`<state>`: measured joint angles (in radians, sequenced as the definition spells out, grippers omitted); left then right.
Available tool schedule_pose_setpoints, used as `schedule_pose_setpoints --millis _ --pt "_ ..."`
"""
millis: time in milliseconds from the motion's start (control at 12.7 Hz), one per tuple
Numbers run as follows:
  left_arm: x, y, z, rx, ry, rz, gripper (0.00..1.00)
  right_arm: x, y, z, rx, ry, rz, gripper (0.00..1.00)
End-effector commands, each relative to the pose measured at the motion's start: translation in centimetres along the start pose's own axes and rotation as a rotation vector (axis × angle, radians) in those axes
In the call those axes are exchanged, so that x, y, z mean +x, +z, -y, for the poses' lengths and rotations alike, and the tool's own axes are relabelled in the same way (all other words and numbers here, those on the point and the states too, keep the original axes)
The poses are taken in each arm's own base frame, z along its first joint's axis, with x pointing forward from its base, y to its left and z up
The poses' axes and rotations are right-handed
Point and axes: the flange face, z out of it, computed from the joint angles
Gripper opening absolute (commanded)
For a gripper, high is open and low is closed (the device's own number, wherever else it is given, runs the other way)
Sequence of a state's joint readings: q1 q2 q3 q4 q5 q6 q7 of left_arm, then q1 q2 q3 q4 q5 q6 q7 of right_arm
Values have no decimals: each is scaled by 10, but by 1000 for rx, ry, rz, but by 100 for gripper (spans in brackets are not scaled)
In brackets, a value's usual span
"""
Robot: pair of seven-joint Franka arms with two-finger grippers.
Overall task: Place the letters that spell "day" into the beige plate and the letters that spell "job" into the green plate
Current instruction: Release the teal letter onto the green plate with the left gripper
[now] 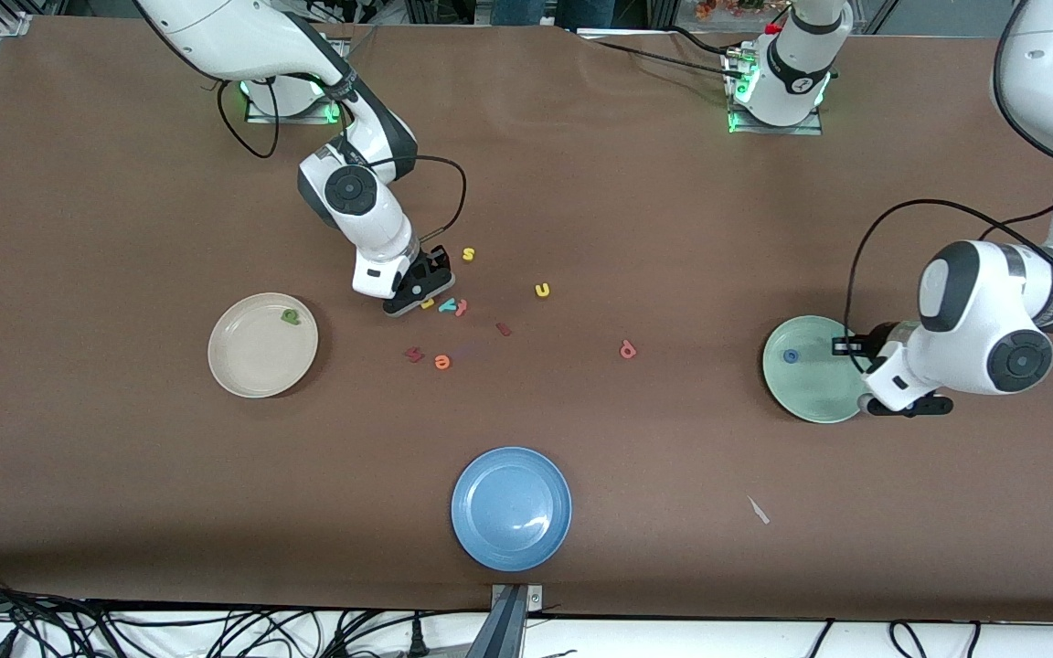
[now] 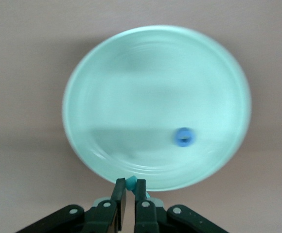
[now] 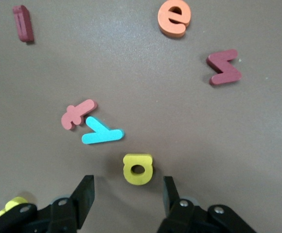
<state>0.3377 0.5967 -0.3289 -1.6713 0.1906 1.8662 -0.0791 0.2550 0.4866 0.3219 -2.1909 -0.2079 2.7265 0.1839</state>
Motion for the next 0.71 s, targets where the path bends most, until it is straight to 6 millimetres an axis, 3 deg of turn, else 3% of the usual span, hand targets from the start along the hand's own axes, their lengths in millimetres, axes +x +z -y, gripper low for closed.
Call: schedule_pose_setpoints --millis 0,236,315,393,472,629 --pt "13 15 -1 9 59 -26 0 6 11 0 2 -4 -26 65" --pt "17 26 -14 5 60 -16 0 5 13 -3 0 -1 -25 56" --pt "19 27 -15 1 59 -24 7 5 13 -3 0 -1 -25 48" --pt "19 27 -18 0 54 -25 35 5 13 -3 0 -1 -25 40" --pt "19 26 -19 1 51 -28 99 5 13 -3 0 -3 -25 32" --pt "18 12 -24 0 38 -47 100 6 11 -6 -5 -4 -26 29"
